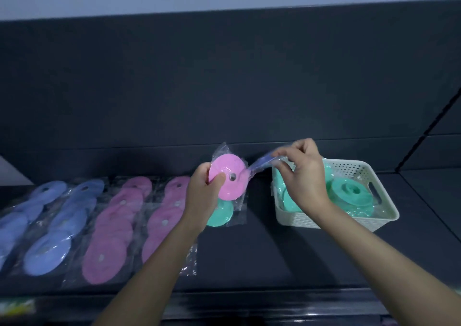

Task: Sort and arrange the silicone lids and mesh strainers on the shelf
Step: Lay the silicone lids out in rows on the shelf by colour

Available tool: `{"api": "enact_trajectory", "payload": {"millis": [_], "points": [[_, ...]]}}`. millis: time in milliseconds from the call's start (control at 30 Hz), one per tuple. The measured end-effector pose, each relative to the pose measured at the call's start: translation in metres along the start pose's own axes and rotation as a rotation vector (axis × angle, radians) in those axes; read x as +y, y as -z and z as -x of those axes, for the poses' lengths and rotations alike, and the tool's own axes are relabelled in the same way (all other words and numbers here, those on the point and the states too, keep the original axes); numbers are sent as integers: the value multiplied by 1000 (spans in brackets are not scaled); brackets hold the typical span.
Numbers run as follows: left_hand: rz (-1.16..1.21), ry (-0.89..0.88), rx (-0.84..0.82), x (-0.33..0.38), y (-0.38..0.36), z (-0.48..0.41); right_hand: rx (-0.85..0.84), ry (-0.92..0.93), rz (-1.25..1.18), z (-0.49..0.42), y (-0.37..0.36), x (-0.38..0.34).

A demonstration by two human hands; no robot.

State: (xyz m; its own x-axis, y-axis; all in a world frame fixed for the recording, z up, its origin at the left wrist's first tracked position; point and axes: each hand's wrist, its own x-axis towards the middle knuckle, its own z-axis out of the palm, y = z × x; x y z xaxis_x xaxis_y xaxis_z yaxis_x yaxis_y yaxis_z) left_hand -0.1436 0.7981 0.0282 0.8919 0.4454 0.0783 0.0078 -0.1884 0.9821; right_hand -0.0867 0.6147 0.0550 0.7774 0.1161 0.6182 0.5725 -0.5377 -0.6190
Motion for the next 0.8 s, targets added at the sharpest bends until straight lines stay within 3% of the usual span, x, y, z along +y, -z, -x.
{"api": "enact_trajectory", "payload": {"millis": [333, 500, 667, 800], "points": [[18, 107, -84, -46, 103, 26, -80, -261, -230, 38, -44, -47], [-85, 108, -155, -65, 142, 38, -99, -501, -444, 59, -65, -57], [-233, 80, -269, -78, 165, 40, -102, -607, -510, 79, -80, -60], [-269, 122, -271, -89, 173, 39, -70, -685, -522, 90, -86, -64]]}}
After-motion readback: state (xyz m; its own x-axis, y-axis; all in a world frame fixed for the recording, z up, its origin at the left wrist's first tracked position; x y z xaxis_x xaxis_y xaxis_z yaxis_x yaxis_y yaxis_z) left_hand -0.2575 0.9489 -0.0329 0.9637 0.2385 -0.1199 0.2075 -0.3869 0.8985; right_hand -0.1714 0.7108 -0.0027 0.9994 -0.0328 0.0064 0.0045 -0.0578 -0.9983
